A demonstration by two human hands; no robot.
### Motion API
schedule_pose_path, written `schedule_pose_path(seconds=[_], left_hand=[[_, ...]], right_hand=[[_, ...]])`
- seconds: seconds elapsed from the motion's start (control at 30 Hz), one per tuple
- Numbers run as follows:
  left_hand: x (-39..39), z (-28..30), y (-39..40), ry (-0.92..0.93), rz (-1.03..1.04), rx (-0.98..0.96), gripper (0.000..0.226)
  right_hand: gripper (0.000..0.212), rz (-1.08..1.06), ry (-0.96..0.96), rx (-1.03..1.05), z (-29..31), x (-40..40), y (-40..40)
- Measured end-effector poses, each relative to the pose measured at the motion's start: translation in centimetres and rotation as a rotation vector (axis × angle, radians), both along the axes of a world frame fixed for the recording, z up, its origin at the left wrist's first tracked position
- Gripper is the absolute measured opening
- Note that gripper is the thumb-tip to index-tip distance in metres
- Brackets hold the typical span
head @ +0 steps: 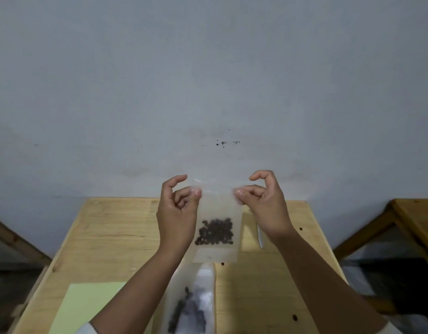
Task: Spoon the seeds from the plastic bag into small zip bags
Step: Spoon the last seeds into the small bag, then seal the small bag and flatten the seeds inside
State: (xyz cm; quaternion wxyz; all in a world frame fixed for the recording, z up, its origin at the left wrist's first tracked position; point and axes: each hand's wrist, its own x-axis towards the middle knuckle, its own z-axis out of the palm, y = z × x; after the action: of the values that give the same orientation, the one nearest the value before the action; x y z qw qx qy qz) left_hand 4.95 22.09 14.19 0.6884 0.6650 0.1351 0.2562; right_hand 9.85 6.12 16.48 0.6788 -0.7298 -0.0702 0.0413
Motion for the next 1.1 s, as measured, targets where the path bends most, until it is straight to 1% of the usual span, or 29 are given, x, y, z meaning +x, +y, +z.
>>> schedule_pose_path(seconds=[0.1, 0.17, 0.2, 0.3, 0.37, 0.47, 0.53, 0.63, 0.7, 0.77, 0.9, 0.97, 1.1], left_hand=[[-0.7, 0.0, 1.1, 0.000, -0.105, 0.194, 0.017], [-0.9, 0.0, 2.0, 0.018, -0.194, 0.320, 0.017], [-1.0, 0.1, 2.4, 0.031, -0.235, 0.346, 0.018], [-1.3, 0.4, 3.3, 0.061, -0.299, 0.347, 0.014], [-1.5, 0.7, 3.7, 0.069, -0.292, 0.327, 0.015], [-1.8, 1.2, 3.8, 0.072, -0.247, 0.291, 0.017], [-2.0, 1.3, 3.9, 0.083, -0.202, 0.278, 0.017], [-2.2, 1.1, 4.5, 0.097, -0.158, 0.279, 0.019], [-2.6, 1.0, 5.0, 0.119, -0.148, 0.291, 0.019], [-3.1, 1.1, 5.3, 0.144, -0.148, 0.309, 0.015], [-3.9, 1.2, 5.4, 0.181, -0.156, 0.324, 0.006], [-4.2, 0.9, 5.4, 0.183, -0.131, 0.343, 0.008], [-4.7, 0.6, 5.9, 0.182, -0.057, 0.346, 0.007]], right_hand=[[0.020, -0.015, -0.130, -0.060, 0.6, -0.6, 0.4], [0.017, 0.021, -0.189, -0.118, 0.9, -0.7, 0.4], [0.015, 0.051, -0.191, -0.147, 1.0, -0.7, 0.3], [0.010, 0.147, -0.147, -0.176, 1.3, -0.7, 0.3], [0.011, 0.141, -0.133, -0.176, 1.5, -0.9, 0.6], [0.018, 0.090, -0.130, -0.143, 1.3, -1.1, 1.6], [0.018, 0.085, -0.120, -0.125, 1.1, -1.1, 2.3], [0.010, 0.172, -0.081, -0.098, 1.1, -1.2, 3.1], [0.009, 0.241, -0.048, -0.076, 1.0, -1.3, 3.7], [0.008, 0.274, -0.039, -0.103, 0.7, -1.5, 4.3], [0.008, 0.316, -0.031, -0.104, 0.1, -1.9, 5.7], [0.007, 0.337, -0.011, -0.094, -0.2, -2.2, 6.3], [0.006, 0.287, 0.009, -0.096, -0.6, -2.7, 8.1]])
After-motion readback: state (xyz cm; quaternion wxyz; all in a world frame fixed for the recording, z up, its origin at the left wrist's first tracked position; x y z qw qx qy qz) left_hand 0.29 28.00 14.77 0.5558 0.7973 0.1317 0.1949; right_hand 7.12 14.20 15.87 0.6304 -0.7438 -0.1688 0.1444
